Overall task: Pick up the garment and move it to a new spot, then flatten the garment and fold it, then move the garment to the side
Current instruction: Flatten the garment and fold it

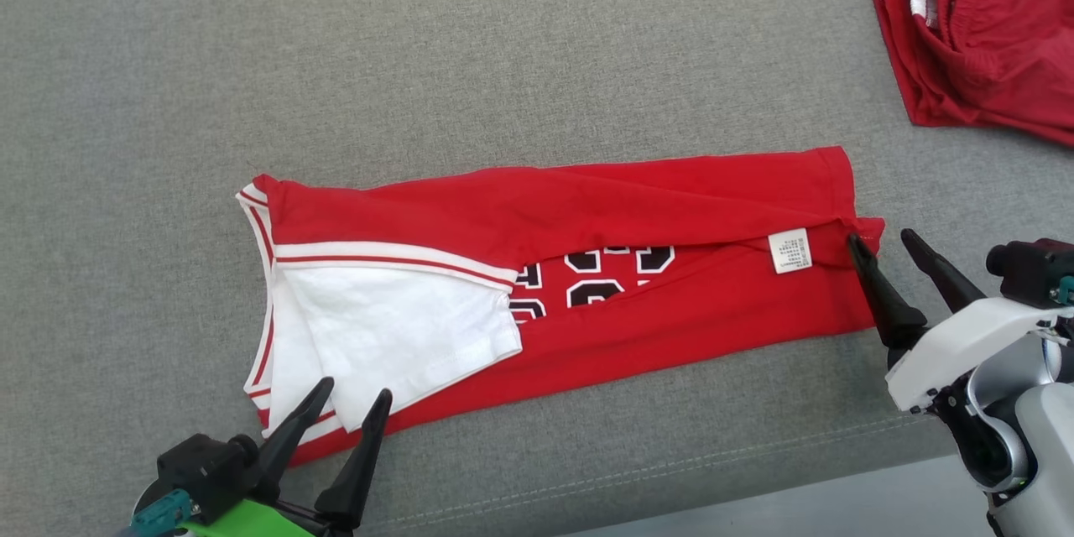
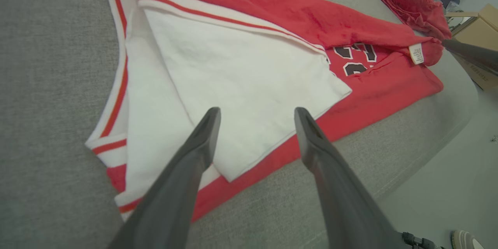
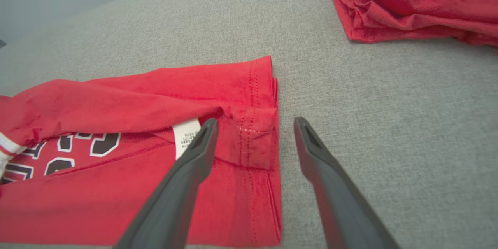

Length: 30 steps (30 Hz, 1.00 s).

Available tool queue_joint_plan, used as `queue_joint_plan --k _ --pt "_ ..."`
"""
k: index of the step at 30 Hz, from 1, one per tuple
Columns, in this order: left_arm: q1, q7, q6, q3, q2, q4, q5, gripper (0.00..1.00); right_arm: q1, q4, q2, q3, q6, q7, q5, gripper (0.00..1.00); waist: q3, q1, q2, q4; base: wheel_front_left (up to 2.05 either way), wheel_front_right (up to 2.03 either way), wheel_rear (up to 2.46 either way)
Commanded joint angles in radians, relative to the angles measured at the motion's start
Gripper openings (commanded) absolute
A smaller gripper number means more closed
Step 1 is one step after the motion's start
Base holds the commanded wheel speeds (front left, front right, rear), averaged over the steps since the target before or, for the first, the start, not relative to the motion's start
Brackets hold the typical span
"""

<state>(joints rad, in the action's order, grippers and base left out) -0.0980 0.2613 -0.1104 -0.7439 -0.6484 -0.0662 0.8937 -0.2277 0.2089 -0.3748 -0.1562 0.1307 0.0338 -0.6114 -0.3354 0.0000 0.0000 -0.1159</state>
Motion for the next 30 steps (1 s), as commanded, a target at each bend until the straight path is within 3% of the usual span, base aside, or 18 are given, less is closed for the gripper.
queue_joint_plan --k 1,15,30 --pt "0.016 0.005 -0.006 0.012 0.005 -0.007 -0.013 1.0 0.02 -0.005 -0.008 0.001 0.0 -0.009 0.005 1.0 0.012 0.0 0.0 -0.003 0.0 0.0 0.0" --pt "0.025 0.005 -0.033 0.14 0.072 -0.053 -0.102 1.0 0.09 -0.054 0.0 0.075 0.0 -0.002 0.031 1.0 0.109 0.0 0.0 -0.023 0.0 0.0 0.0" --pt "0.047 0.004 -0.072 0.286 0.207 0.003 -0.171 1.0 0.003 -0.009 0.023 0.119 0.0 0.059 0.066 1.0 0.216 0.0 0.0 0.054 0.0 0.0 0.0"
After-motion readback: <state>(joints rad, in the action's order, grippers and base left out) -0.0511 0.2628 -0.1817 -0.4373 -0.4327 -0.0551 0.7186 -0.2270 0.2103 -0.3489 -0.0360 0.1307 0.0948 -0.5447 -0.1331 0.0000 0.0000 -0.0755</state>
